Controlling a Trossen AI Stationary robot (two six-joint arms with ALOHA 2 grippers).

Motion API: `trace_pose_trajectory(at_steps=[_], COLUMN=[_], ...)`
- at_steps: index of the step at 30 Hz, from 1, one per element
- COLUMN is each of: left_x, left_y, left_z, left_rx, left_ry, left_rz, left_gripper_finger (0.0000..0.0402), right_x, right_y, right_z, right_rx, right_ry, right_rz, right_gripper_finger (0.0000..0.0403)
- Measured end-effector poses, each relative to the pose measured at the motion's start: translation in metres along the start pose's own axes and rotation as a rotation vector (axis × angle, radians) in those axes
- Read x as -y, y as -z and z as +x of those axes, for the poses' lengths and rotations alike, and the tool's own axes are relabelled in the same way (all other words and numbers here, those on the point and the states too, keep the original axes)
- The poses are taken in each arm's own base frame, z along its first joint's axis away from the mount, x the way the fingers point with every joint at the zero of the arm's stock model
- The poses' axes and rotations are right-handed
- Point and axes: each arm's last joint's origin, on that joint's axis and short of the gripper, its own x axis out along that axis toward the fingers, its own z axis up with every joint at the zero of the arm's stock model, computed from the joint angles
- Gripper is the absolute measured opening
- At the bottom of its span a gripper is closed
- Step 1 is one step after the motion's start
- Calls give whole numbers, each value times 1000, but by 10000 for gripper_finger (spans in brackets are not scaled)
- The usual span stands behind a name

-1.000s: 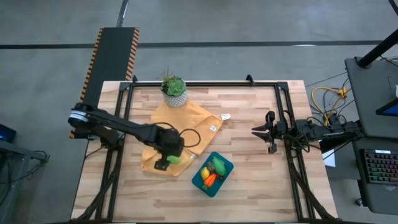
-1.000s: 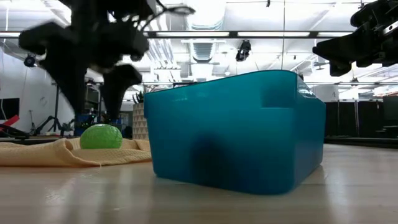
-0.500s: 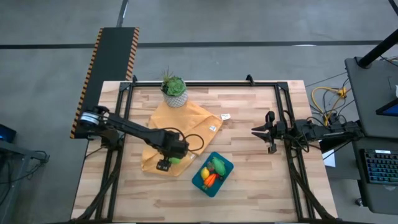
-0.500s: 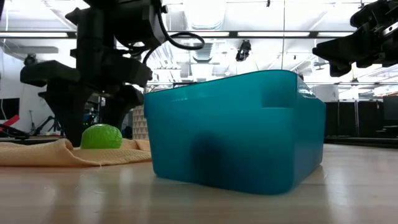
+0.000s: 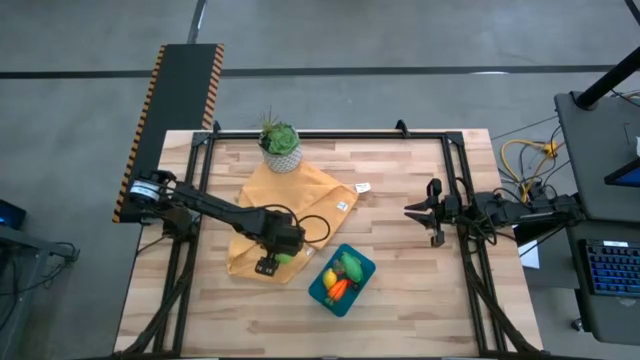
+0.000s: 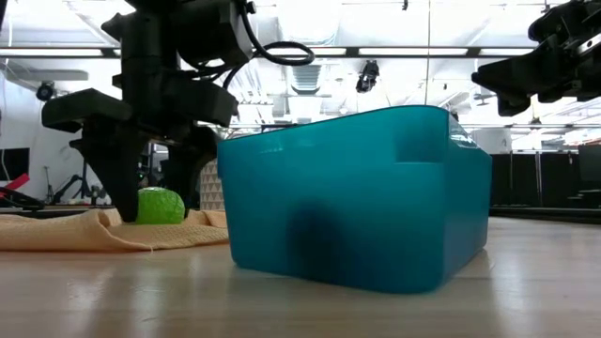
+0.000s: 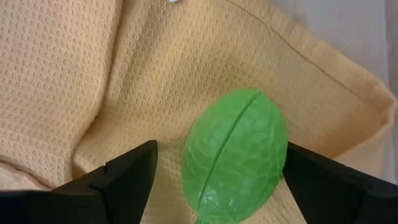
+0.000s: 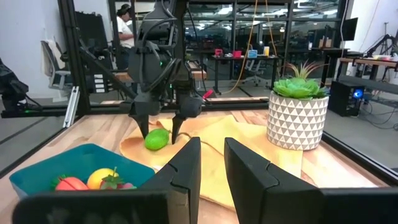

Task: Pick and placing Produce into tupperware
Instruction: Put the green melon into the blue bin

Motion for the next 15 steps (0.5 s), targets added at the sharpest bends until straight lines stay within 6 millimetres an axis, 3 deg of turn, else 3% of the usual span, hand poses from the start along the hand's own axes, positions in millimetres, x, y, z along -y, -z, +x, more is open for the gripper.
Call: trace_pose_trajectory(at_steps=[7, 15], left_x=[0, 0], left_y=[0, 0], left_z=[0, 1], left_rx=[-1, 0], left_ry=[0, 0], left_rz=[34, 48], left_gripper_finger=[312, 265], right_x=[0, 0], right_y=[0, 0], right_z=[0, 0], right_rx=[-3, -4], right_ry=[0, 0], right_rz=[-1, -1], right_gripper_finger=[63, 63])
